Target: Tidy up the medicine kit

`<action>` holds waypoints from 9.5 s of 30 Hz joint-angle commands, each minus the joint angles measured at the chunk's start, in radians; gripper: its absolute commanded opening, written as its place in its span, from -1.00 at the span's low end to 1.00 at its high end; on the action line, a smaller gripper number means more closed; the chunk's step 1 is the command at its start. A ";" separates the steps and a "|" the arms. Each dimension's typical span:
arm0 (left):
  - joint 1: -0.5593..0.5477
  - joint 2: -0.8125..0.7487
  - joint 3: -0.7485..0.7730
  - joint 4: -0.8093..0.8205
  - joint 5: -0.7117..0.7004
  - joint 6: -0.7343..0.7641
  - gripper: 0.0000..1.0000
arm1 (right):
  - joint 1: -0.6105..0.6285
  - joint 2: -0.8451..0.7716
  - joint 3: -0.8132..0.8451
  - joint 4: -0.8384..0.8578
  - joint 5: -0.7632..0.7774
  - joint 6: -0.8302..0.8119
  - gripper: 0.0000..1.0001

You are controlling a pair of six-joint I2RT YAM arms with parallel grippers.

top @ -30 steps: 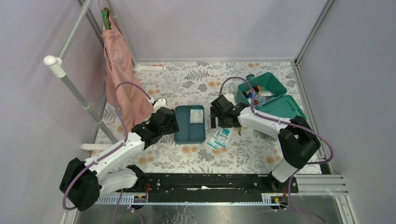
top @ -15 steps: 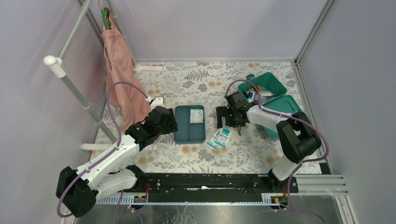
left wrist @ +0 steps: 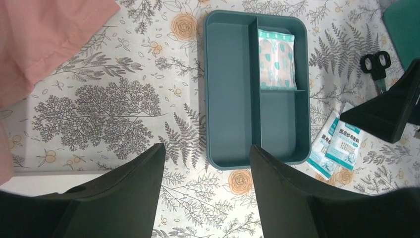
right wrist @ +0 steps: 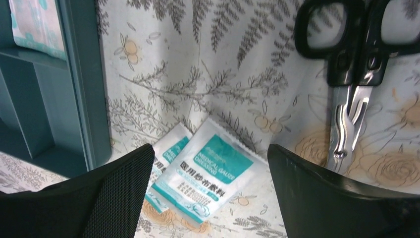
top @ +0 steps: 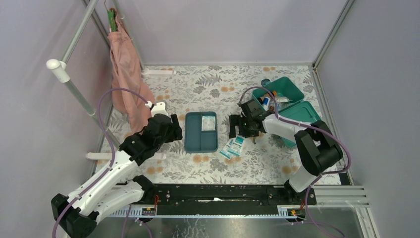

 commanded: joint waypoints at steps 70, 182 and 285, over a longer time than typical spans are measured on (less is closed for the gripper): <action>0.005 -0.018 0.014 -0.016 -0.049 0.021 0.51 | 0.391 0.178 0.221 -0.497 0.419 1.063 0.95; 0.005 -0.014 0.013 -0.013 -0.049 0.021 0.52 | 0.451 0.297 0.563 -0.329 0.366 0.258 0.49; 0.085 0.307 -0.299 0.517 0.255 -0.133 0.64 | 0.322 -0.071 0.147 -0.296 0.462 0.196 0.19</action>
